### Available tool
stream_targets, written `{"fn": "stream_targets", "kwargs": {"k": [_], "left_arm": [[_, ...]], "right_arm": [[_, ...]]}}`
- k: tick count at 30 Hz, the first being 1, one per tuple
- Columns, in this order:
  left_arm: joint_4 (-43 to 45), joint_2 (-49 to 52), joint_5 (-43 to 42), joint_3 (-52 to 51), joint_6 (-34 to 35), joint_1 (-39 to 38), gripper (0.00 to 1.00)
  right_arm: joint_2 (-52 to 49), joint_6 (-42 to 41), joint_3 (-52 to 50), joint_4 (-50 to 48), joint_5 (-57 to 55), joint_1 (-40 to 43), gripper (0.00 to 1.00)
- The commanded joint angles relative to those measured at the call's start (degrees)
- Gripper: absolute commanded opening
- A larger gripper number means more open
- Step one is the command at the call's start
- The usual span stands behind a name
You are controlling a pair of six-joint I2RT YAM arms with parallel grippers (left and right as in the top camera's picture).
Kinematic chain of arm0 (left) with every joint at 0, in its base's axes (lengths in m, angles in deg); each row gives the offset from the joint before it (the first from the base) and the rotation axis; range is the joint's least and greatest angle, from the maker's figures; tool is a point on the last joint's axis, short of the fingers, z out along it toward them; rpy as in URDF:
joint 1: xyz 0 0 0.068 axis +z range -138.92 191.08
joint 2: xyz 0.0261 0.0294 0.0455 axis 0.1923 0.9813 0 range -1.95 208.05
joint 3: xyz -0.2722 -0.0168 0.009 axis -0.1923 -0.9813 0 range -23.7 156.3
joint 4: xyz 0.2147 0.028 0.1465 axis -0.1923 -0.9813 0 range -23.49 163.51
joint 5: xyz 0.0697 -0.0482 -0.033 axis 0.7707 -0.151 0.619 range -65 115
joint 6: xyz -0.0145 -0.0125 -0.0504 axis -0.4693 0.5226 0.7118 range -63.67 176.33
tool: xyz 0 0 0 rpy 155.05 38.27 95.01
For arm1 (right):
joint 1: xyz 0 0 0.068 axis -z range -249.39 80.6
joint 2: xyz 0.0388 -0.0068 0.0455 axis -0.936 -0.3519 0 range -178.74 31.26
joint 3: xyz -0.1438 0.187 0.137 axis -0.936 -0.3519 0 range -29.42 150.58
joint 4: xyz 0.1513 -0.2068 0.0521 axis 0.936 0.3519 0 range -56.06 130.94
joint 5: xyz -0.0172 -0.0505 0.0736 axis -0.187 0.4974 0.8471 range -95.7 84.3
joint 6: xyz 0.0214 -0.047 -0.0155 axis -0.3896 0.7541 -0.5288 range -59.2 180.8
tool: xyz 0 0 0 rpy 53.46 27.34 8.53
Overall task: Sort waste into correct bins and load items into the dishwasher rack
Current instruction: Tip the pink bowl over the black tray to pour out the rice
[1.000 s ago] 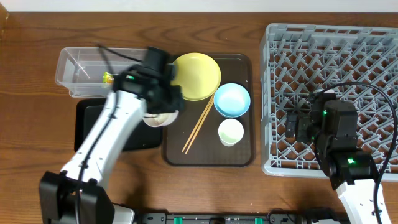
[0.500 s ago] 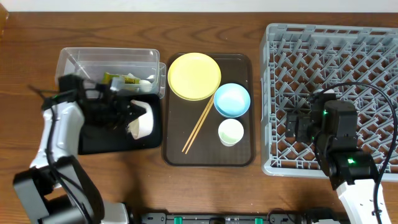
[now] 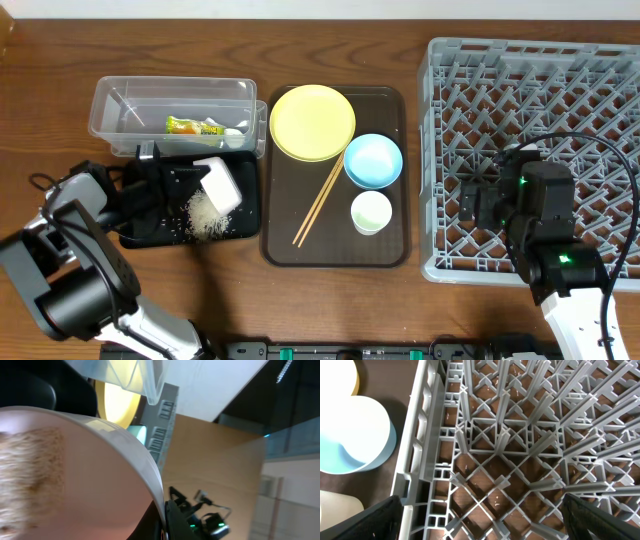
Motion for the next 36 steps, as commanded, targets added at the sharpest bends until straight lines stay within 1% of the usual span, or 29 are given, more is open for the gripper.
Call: {"fn": "stream_targets", "kwargs": {"k": [1, 4, 10, 13, 19, 28, 33, 35, 36], "left_arm": [[-0.3, 0.7, -5.1, -0.2, 3.7, 0.3, 0.06], [-0.3, 0.7, -5.1, -0.2, 8.0, 0.3, 0.06], [-1.0, 0.7, -5.1, -0.2, 19.0, 0.3, 0.06], [-1.0, 0.7, -5.1, -0.2, 22.8, 0.3, 0.06], [-1.0, 0.7, -5.1, -0.2, 26.4, 0.3, 0.06], [-1.0, 0.7, -5.1, -0.2, 29.6, 0.3, 0.06], [-0.5, 0.7, -5.1, -0.2, 29.4, 0.3, 0.06], [2.3, 0.6, -5.0, 0.1, 27.3, 0.3, 0.06], [5.1, 0.5, -5.1, 0.3, 24.8, 0.3, 0.06]], "right_arm": [[0.0, -0.7, 1.2, 0.1, 0.0, -0.7, 0.99], [0.0, -0.7, 1.2, 0.1, 0.0, -0.7, 0.99], [0.0, -0.7, 1.2, 0.5, 0.0, -0.7, 0.99], [0.0, -0.7, 1.2, 0.7, 0.0, -0.7, 0.99], [0.0, -0.7, 1.2, 0.7, 0.0, -0.7, 0.99], [0.0, -0.7, 1.2, 0.9, 0.0, -0.7, 0.99], [0.0, -0.7, 1.2, 0.9, 0.0, -0.7, 0.99], [0.0, -0.7, 1.2, 0.9, 0.0, -0.7, 0.99], [0.0, -0.7, 1.2, 0.9, 0.0, -0.7, 0.99]]}}
